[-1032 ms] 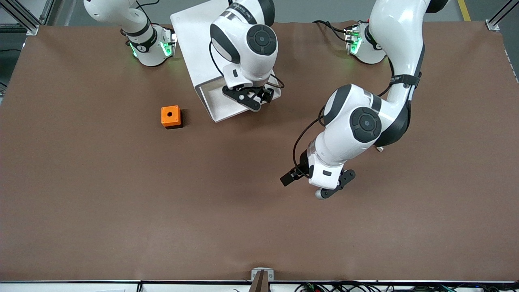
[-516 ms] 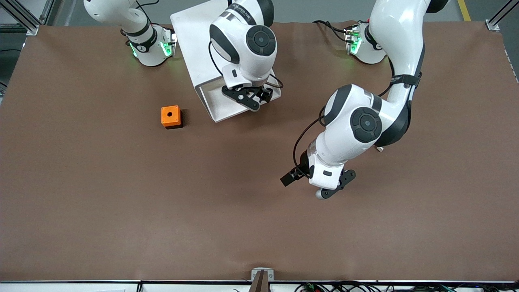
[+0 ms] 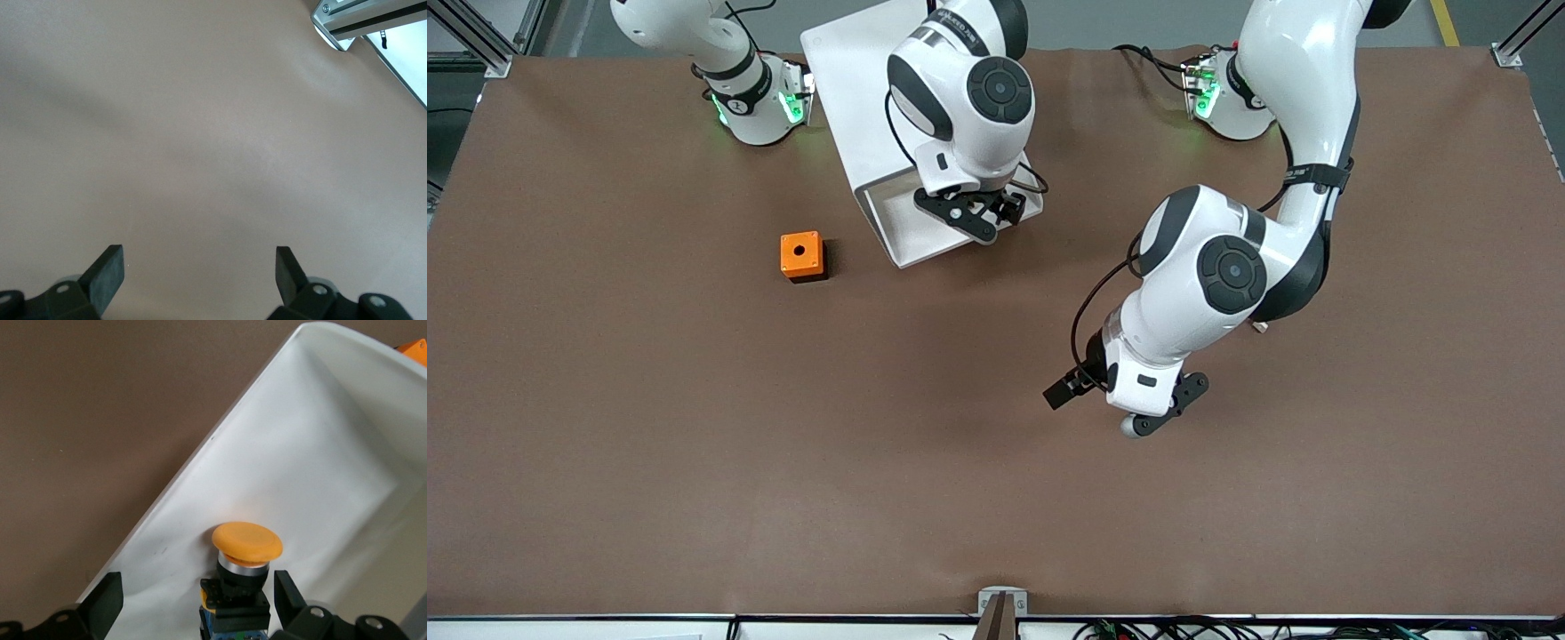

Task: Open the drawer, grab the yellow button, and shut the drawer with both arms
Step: 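Close the right gripper around the yellow button's base in the drawer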

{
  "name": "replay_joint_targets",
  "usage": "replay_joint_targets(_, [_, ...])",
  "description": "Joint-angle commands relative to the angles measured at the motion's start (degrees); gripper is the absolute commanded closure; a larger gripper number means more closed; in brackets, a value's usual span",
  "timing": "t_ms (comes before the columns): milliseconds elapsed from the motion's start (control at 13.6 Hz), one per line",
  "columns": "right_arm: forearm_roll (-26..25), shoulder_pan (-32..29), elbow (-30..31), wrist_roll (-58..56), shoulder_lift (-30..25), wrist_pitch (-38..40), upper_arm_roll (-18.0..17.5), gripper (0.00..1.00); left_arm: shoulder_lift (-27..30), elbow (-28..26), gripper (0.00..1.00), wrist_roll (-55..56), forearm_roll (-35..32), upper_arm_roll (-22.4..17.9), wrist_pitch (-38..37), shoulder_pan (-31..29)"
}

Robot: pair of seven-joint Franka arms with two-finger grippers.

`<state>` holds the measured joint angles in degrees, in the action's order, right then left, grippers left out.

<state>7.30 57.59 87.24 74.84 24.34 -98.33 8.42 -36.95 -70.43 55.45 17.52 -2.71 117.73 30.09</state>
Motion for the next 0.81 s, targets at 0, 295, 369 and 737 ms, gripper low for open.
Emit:
replay_joint_targets(0, [-1.0, 0.0, 2.1, -0.1, -1.7, -1.5, -0.3, 0.00, 1.2, -0.8, 0.00, -0.5, -1.0, -0.3, 0.0, 0.1])
replay_joint_targets(295, [-1.0, 0.5, 3.6, 0.1, -1.7, -3.3, -0.3, 0.00, 1.2, -0.8, 0.00, -0.5, -1.0, -0.3, 0.0, 0.2])
replay_joint_targets(369, [-1.0, 0.5, 3.6, 0.0, -1.7, -3.4, -0.3, 0.00, 1.2, -0.8, 0.00, -0.5, -1.0, -0.3, 0.0, 0.2])
replay_joint_targets(737, [-0.4, 0.4, 3.1, 0.3, -1.7, -3.3, -0.4, 0.79, 1.2, -0.8, 0.00, -0.4, -0.9, -0.3, 0.0, 0.3])
